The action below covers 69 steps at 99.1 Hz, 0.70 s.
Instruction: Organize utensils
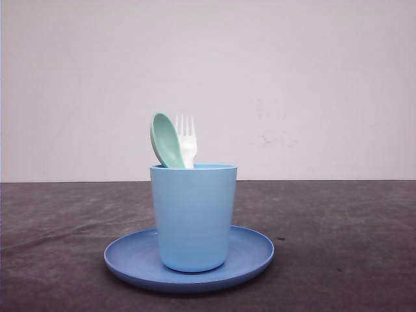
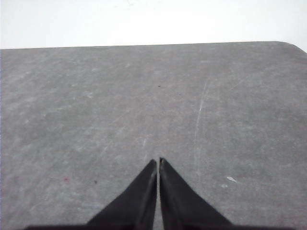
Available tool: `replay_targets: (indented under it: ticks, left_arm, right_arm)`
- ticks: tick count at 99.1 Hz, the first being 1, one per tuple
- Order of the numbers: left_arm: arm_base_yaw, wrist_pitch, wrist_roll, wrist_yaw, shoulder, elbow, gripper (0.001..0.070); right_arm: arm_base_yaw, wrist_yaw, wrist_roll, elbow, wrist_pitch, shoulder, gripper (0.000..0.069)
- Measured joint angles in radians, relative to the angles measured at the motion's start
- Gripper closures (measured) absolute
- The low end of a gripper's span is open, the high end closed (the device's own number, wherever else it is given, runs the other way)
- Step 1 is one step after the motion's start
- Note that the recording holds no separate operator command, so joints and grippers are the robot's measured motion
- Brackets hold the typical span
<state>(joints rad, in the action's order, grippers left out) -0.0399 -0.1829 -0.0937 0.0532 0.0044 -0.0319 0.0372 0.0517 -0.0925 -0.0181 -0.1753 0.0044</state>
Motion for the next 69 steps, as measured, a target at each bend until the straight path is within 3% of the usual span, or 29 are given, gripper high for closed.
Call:
replay_targets:
  ticks: [69]
  left_arm:
    - [0.000, 0.000, 0.000, 0.000, 0.000, 0.000, 0.0692]
  right_arm:
    - [0.000, 0.000, 0.008, 0.002, 0.008, 0.000, 0.0681]
